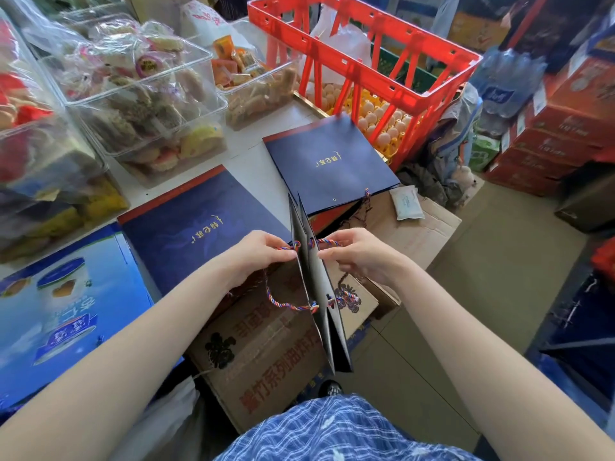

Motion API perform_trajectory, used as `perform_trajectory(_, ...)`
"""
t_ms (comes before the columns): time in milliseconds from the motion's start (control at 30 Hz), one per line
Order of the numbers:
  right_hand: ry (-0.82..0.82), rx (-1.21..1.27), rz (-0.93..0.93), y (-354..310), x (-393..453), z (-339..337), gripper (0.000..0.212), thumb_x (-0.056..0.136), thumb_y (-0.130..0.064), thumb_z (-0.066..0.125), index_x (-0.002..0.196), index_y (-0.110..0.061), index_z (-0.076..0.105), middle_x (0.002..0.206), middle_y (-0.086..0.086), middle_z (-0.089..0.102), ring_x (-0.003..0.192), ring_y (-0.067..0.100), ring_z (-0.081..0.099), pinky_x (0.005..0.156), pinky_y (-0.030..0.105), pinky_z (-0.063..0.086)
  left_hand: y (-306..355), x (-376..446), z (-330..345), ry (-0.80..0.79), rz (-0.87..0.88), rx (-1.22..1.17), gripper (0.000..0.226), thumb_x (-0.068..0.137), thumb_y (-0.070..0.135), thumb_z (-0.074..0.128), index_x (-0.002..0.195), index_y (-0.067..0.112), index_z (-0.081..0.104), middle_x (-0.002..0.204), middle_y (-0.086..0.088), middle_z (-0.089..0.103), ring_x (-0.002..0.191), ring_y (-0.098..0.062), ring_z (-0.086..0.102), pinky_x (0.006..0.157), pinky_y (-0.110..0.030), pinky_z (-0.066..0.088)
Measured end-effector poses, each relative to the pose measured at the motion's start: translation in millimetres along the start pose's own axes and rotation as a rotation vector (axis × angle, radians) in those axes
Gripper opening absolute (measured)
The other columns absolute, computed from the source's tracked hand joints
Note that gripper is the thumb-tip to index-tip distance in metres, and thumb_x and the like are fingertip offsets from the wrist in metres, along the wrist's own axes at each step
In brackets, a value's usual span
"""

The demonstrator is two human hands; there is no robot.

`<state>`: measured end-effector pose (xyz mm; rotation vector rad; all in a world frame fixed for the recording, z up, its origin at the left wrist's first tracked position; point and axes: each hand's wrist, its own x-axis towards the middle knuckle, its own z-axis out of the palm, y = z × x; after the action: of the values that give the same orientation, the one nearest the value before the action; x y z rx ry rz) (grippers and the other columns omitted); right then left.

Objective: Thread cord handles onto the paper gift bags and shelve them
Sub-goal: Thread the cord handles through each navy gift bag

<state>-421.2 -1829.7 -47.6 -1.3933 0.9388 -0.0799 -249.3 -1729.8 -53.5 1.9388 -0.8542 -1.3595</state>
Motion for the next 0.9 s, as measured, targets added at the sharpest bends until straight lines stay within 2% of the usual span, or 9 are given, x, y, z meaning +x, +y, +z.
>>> perform_trajectory(100,0.150,-0.196,-0.076,0.0,0.7,0.8,0.028,0.077,-0.013,0.075,0.104,-0.007,0.068,0.080,0.000,0.061,0.060,-0.002,0.054,0.054,0.009,0.039,-0.8,3.9,8.5,0.142,0.022,0.029,0.021,0.079,0.028,0.073,0.087,0.009,0.070,0.073,-0.003,0.058,0.061,-0.008,0.047,0.052,-0.016,0.036)
perform_trajectory(200,0.247,-0.281,-0.087,6.3,4.4,0.5,0.037,0.071,-0.025,0.080,0.105,-0.013,0.071,0.105,-0.001,0.069,0.098,0.009,0.061,0.088,0.025,0.048,5.1,3.9,14.0,0.220,0.058,0.184,0.024,0.077,0.037,0.074,0.084,0.014,0.070,0.075,-0.001,0.060,0.069,-0.010,0.051,0.056,-0.019,0.037)
perform_trajectory(267,0.286,-0.341,-0.087,9.1,6.1,2.2,0.041,0.068,-0.032,0.081,0.105,-0.016,0.073,0.109,0.000,0.070,0.103,0.012,0.062,0.094,0.032,0.048,8.7,4.5,16.6,0.249,0.068,0.239,0.030,0.076,0.041,0.073,0.087,0.013,0.071,0.078,0.000,0.062,0.077,-0.013,0.055,0.058,-0.022,0.037)
perform_trajectory(367,0.310,-0.386,-0.089,6.6,1.9,4.4,0.040,0.071,-0.031,0.080,0.106,-0.016,0.071,0.102,-0.001,0.070,0.096,0.012,0.062,0.086,0.028,0.049,8.6,2.2,16.6,0.236,0.078,0.219,0.032,0.077,0.040,0.072,0.092,0.012,0.072,0.083,-0.002,0.063,0.083,-0.016,0.056,0.067,-0.024,0.038)
perform_trajectory(500,0.130,-0.004,-0.127,-20.2,-17.4,-1.4,0.015,0.084,-0.009,0.068,0.098,-0.006,0.066,0.062,-0.004,0.058,0.046,0.004,0.042,0.045,0.017,0.033,20.0,-7.9,3.3,0.090,0.045,0.226,0.027,0.086,0.033,0.064,0.088,0.007,0.071,0.067,0.001,0.058,0.068,-0.009,0.051,0.060,-0.018,0.040)
perform_trajectory(600,0.152,0.053,-0.230,-54.6,-20.7,-7.8,0.019,0.087,-0.003,0.062,0.104,-0.010,0.062,0.076,0.011,0.053,0.049,0.010,0.042,0.048,0.021,0.039,54.0,-15.7,-14.0,0.078,0.027,-0.024,0.016,0.091,0.023,0.057,0.082,0.014,0.067,0.055,0.010,0.060,0.051,0.000,0.051,0.055,-0.015,0.036)
perform_trajectory(700,0.093,-0.028,-0.269,-76.6,-26.3,-2.2,0.030,0.086,-0.004,0.063,0.114,-0.012,0.056,0.097,0.016,0.064,0.072,0.019,0.059,0.070,0.030,0.051,91.5,-30.6,-25.9,-0.078,0.073,-0.400,0.019,0.096,0.028,0.049,0.094,0.013,0.061,0.081,-0.001,0.069,0.068,-0.011,0.066,0.064,-0.023,0.053)
perform_trajectory(800,0.092,0.056,-0.270,-84.3,-32.9,5.6,0.048,0.084,-0.004,0.068,0.126,-0.010,0.045,0.103,0.015,0.062,0.075,0.020,0.066,0.066,0.024,0.056,112.4,-41.0,-22.2,-0.121,0.186,-0.277,0.029,0.097,0.036,0.043,0.096,0.012,0.060,0.089,-0.004,0.068,0.075,-0.014,0.068,0.075,-0.026,0.054)
perform_trajectory(900,0.218,0.011,-0.285,-89.3,-37.3,4.5,0.049,0.083,0.000,0.067,0.125,-0.008,0.044,0.086,0.010,0.060,0.059,0.014,0.060,0.052,0.018,0.050,117.2,-42.5,-20.2,-0.080,0.253,-0.220,0.028,0.099,0.034,0.040,0.095,0.015,0.060,0.092,-0.002,0.070,0.085,-0.012,0.066,0.085,-0.024,0.046)
